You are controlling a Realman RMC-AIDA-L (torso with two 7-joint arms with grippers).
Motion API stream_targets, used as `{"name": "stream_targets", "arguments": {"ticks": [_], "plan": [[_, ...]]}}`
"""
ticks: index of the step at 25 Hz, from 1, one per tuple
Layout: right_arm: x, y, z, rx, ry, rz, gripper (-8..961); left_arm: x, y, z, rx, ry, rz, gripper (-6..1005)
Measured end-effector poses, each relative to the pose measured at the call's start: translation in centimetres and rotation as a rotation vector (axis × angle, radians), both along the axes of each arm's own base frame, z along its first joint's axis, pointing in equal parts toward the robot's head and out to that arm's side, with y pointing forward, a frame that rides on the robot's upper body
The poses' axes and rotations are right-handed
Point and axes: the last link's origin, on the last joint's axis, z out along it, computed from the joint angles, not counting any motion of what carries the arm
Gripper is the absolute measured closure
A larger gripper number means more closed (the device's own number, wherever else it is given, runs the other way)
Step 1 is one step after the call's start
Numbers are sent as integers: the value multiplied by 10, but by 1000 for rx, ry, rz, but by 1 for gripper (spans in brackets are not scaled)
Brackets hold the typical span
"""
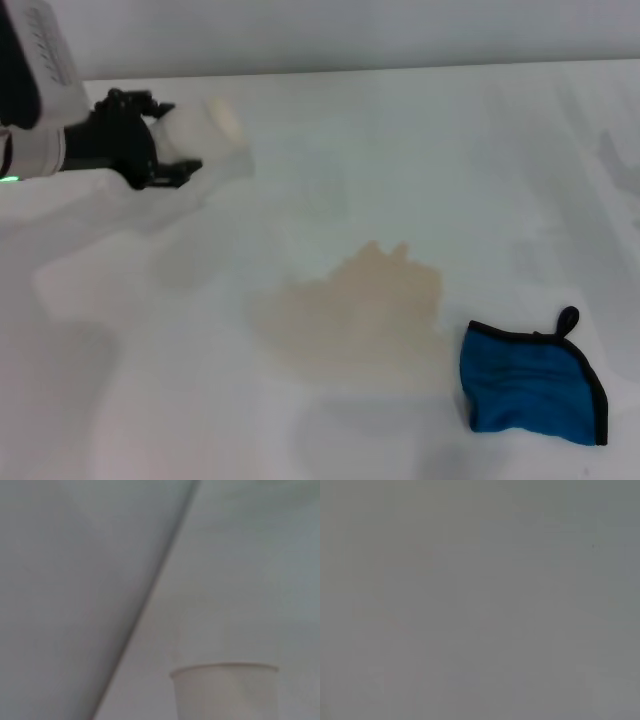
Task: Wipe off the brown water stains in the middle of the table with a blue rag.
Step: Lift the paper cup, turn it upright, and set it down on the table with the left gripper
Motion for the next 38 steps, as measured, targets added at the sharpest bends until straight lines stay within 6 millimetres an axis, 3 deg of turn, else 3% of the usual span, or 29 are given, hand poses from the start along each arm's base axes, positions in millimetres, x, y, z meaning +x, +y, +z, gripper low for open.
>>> {"name": "stream_targets", "arguments": {"ticks": [5,14,26,38], "plan": [[-1,2,3,2,-7,9,95,-4,-15,-3,59,-238,66,237],[-1,3,8,6,-15,20,95,-30,-66,-20,187,-669,212,238],[-1,4,16,18,-40,29,95,-61,-119,-54,406,-801,399,237],[3,-1,16,19,-41,19,95,-81,-132,-62,453,-778,530,238]]}}
